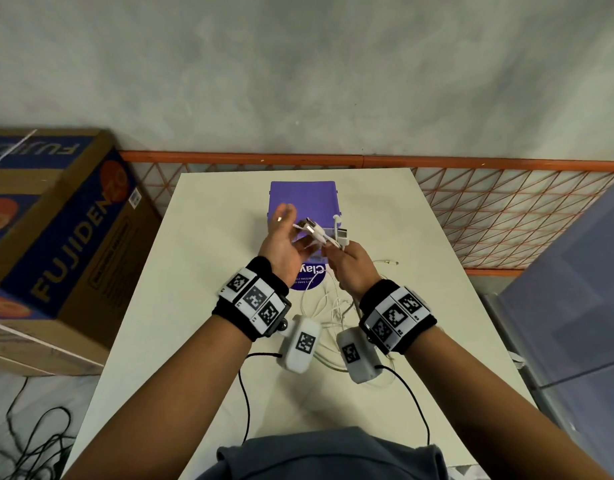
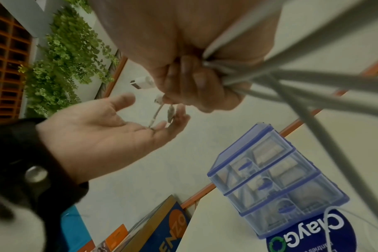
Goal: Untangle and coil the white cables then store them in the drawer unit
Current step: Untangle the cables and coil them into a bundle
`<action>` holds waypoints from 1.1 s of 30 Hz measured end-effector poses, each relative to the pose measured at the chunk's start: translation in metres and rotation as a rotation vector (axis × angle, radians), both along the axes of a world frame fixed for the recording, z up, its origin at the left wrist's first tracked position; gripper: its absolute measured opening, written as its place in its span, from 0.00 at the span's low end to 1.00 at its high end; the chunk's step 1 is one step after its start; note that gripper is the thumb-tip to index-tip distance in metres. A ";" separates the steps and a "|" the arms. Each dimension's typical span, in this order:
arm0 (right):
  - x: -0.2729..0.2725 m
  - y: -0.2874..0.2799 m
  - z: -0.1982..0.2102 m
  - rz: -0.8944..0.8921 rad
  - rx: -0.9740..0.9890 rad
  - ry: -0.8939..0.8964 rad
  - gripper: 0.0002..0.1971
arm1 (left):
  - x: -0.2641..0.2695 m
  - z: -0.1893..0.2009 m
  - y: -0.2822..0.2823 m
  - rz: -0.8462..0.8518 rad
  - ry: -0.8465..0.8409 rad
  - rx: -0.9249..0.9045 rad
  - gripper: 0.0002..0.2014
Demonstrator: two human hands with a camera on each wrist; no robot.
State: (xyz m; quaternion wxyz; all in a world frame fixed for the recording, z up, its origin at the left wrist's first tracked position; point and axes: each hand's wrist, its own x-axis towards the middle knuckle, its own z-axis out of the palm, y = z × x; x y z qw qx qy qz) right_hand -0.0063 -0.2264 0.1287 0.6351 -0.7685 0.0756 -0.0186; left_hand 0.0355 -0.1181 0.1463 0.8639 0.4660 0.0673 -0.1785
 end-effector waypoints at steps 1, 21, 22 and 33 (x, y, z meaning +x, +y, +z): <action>0.000 -0.001 0.000 -0.008 -0.006 -0.011 0.19 | 0.000 -0.004 0.001 -0.003 -0.065 0.044 0.23; -0.004 -0.010 -0.014 0.037 -0.249 -0.167 0.15 | 0.002 -0.001 0.003 -0.033 -0.016 0.219 0.10; -0.005 -0.011 -0.014 0.041 -0.246 -0.162 0.15 | 0.003 0.000 0.003 -0.031 0.001 0.230 0.11; -0.006 -0.007 -0.007 0.228 -0.205 -0.088 0.13 | 0.000 0.005 -0.002 -0.095 0.143 -0.177 0.11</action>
